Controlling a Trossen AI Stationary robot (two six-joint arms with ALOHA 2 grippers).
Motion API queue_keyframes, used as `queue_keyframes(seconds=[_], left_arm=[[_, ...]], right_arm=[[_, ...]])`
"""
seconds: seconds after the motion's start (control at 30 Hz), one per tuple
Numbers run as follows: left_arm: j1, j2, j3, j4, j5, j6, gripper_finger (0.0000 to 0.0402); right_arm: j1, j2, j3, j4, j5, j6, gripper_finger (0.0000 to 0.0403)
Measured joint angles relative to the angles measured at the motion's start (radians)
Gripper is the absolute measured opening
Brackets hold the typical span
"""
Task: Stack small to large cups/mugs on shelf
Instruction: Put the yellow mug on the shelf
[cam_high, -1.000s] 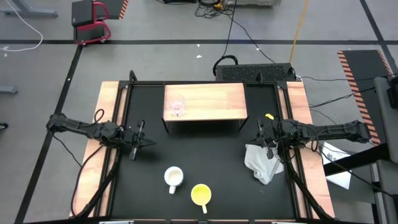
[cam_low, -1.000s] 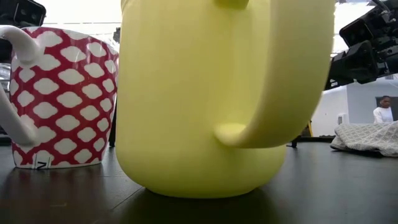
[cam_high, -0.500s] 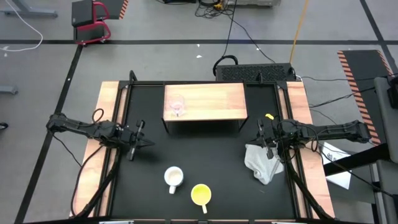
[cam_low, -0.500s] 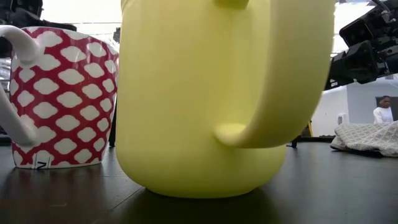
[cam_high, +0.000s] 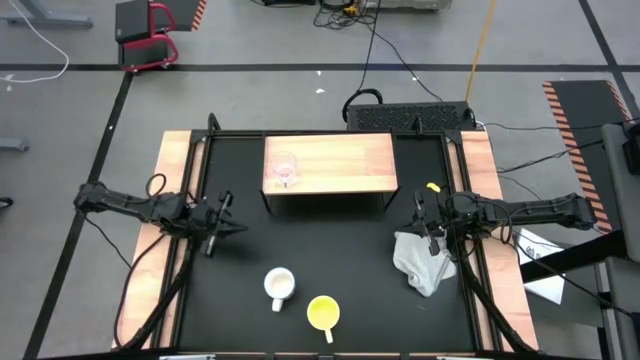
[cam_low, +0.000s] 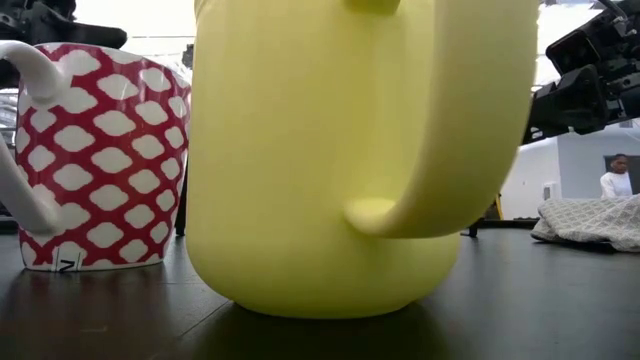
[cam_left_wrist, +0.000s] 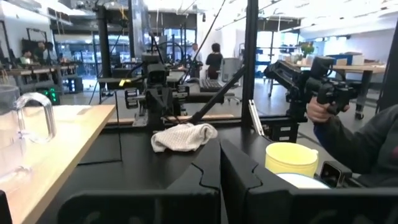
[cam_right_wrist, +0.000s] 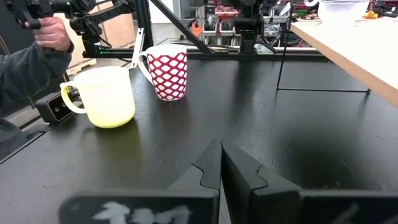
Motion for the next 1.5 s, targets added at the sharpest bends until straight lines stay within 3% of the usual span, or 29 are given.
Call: queue_keyframes(seconds=[0.2, 0.43, 0.8, 1.07, 1.27, 1.5], left_arm=[[-0.001, 0.118, 0.073, 0.004, -0.007, -0.014, 0.0000], [-0.042, 0.358, 0.216, 0.009, 0.019, 0.034, 0.0000], [-0.104, 0.694, 0.379, 0.071, -0.041, 0.112, 0.0000], [-0.140, 0.805, 0.393, 0.175, -0.053, 0.123, 0.0000], [-0.142, 0.874, 0.393, 0.298, -0.070, 0.048, 0.0000], [-0.173, 0.957, 0.393, 0.364, -0.036, 0.057, 0.0000]], right_arm=[[0.000, 0.000, 0.000, 0.000, 0.000, 0.002, 0.0000], [0.000, 0.000, 0.000, 0.000, 0.000, 0.002, 0.0000], [0.000, 0.000, 0.000, -0.002, 0.000, -0.001, 0.0000], [0.000, 0.000, 0.000, -0.011, 0.000, -0.005, 0.0000], [0.000, 0.000, 0.000, -0.010, 0.000, -0.005, 0.0000], [0.000, 0.000, 0.000, -0.009, 0.000, -0.005, 0.0000]])
